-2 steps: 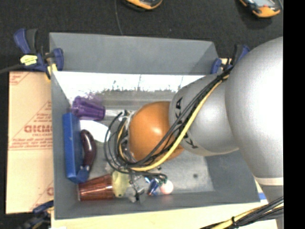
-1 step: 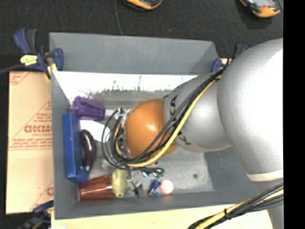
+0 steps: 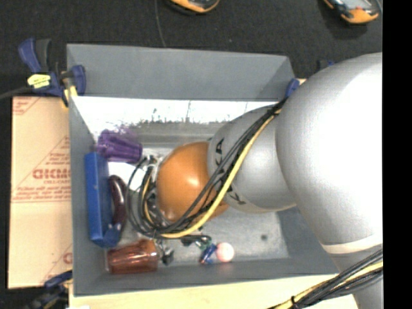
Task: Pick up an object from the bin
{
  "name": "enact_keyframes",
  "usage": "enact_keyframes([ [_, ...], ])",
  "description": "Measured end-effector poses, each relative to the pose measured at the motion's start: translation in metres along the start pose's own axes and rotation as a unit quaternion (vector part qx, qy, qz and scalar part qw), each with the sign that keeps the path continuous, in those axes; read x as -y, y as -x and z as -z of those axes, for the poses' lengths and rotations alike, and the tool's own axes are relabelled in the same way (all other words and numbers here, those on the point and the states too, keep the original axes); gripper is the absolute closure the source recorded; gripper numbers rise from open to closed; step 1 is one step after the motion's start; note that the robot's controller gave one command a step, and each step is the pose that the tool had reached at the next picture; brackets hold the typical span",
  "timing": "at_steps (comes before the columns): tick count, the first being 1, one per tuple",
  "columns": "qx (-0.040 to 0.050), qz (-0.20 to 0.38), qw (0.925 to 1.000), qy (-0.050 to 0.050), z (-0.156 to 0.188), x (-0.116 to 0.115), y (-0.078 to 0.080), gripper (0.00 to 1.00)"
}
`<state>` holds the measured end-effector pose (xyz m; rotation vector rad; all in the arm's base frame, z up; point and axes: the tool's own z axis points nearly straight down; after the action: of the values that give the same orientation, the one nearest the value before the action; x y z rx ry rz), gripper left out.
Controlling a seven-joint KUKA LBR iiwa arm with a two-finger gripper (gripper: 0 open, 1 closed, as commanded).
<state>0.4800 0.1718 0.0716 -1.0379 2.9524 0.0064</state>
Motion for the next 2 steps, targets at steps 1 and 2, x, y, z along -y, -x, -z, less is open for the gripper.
enact_keyframes([
  [1, 0.0, 0.0, 1.0, 0.0, 0.0, 0.0, 0.0, 1.0],
  [2, -0.0037, 0.0, 1.0, 0.001, 0.018, 0.0, -0.002, 1.0],
])
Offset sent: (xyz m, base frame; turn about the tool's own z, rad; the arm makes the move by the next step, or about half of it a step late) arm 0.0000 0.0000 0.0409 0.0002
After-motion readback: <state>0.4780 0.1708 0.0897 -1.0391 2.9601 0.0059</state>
